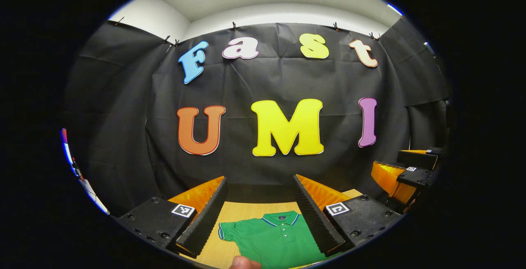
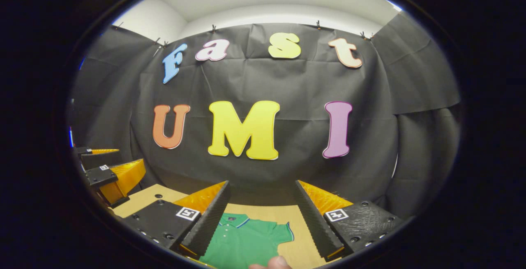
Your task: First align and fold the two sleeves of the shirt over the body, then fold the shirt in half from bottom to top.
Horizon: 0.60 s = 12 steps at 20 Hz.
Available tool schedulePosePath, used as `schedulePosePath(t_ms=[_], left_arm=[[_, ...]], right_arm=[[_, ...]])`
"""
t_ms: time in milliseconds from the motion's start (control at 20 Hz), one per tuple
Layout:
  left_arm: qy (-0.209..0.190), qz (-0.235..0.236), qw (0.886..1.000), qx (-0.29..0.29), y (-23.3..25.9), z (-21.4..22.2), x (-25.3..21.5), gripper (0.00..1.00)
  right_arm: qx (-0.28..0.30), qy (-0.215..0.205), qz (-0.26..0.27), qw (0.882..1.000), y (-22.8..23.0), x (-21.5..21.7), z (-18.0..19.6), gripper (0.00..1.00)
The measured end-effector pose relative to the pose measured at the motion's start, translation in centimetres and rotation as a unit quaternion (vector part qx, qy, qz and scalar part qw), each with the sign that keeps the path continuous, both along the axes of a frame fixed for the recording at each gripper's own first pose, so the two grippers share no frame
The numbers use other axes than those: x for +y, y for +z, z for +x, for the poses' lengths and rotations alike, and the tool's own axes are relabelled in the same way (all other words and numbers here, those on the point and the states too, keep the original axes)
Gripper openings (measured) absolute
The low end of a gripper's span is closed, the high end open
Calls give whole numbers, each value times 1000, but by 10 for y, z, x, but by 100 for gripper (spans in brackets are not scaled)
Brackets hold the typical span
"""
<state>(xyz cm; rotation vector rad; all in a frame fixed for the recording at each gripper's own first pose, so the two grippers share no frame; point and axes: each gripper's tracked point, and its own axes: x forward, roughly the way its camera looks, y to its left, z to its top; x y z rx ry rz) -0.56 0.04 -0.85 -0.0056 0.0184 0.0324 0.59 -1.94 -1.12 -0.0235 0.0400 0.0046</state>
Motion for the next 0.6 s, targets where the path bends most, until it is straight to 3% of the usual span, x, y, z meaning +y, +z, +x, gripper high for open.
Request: schedulePosePath(t_ms=[350,400,450,600], left_arm=[[2,4,1000,7,-4,5,-3,99],[-1,5,1000,8,-5,7,-5,94],[-3,3,1000,8,-6,7,-7,100],[2,8,1000,15,-12,7,-7,99]], right_arm=[[23,8,1,1000,-17,-10,11,96],[34,12,1,999,-27,-12,14,97],[45,15,2,999,-36,-15,16,95],[65,13,-3,998,-60,-28,29,95]])
